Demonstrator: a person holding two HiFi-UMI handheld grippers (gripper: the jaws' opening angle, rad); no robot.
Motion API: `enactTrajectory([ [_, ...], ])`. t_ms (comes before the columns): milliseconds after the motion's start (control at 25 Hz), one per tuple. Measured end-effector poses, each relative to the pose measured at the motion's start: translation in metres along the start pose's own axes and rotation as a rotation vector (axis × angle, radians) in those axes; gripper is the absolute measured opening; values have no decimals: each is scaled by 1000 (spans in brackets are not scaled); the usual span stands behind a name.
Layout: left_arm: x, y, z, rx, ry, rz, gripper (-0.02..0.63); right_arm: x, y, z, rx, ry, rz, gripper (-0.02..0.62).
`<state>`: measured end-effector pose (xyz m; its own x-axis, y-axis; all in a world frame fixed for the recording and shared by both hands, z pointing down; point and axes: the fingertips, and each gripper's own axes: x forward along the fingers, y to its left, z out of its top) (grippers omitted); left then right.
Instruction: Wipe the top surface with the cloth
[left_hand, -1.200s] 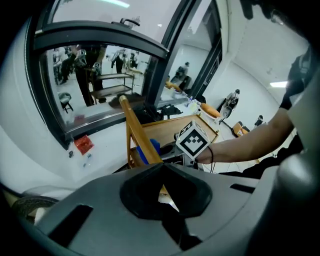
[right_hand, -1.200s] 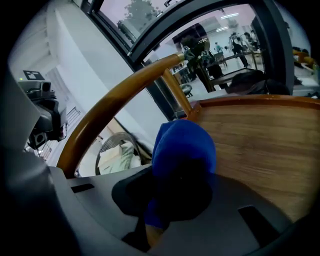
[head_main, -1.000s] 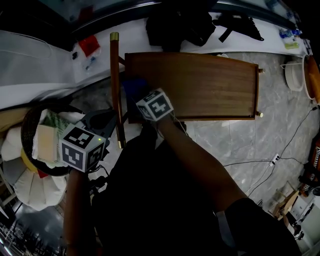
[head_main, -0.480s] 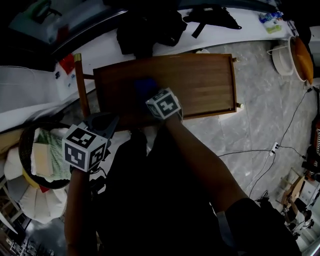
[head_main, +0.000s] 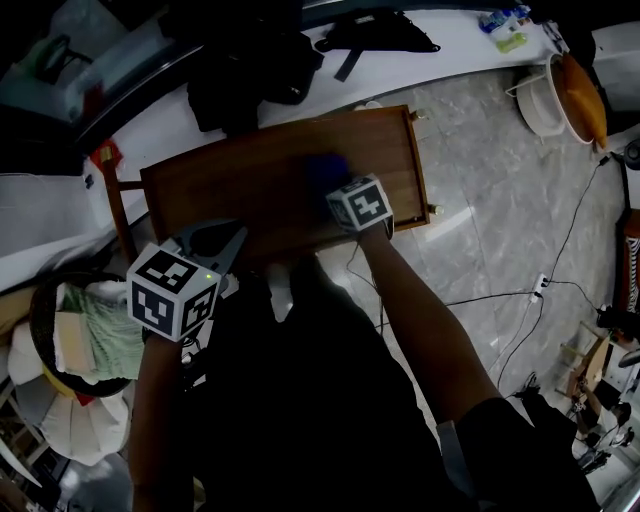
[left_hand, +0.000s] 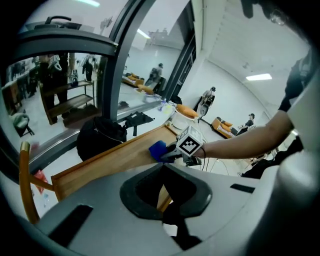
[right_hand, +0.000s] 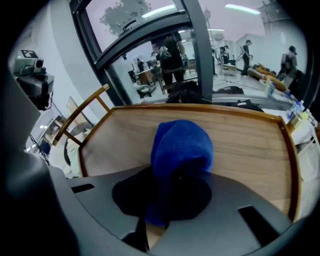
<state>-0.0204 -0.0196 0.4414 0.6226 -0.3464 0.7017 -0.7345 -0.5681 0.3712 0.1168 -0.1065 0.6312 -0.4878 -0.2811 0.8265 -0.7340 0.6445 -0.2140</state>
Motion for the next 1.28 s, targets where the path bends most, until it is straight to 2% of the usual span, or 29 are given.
enactTrajectory([
  [240, 15, -17, 10, 1, 0, -2, 8, -35, -70, -20, 10, 54, -93, 60],
  [440, 22, -24, 19, -2, -18, 1, 8, -58, -111, -28, -27, 131, -198, 61],
  [640, 18, -25, 25, -3, -46, 15, 8, -71, -132, -44, 11, 208, -262, 61],
  [800, 0, -16, 20, -21, -64, 37, 8, -82, -150, -47, -43, 249, -344, 61],
  [920, -13, -7, 9, -40, -73, 45, 8, -89, -159, -45, -37, 249, -394, 61],
  [1040, -24, 7, -15, -63, -49, 50, 8, -91, -154, -38, -16, 246, -415, 61],
  [1120, -35, 20, -33, -90, -29, 58, 8, -87, -136, -28, -110, 220, -411, 61],
  [1200, -50, 36, -44, -123, -25, 68, 8, -82, -101, -10, -204, 154, -384, 61],
  [1280, -65, 53, -51, -141, -27, 83, 8, -73, -51, 9, -199, 73, -310, 61],
])
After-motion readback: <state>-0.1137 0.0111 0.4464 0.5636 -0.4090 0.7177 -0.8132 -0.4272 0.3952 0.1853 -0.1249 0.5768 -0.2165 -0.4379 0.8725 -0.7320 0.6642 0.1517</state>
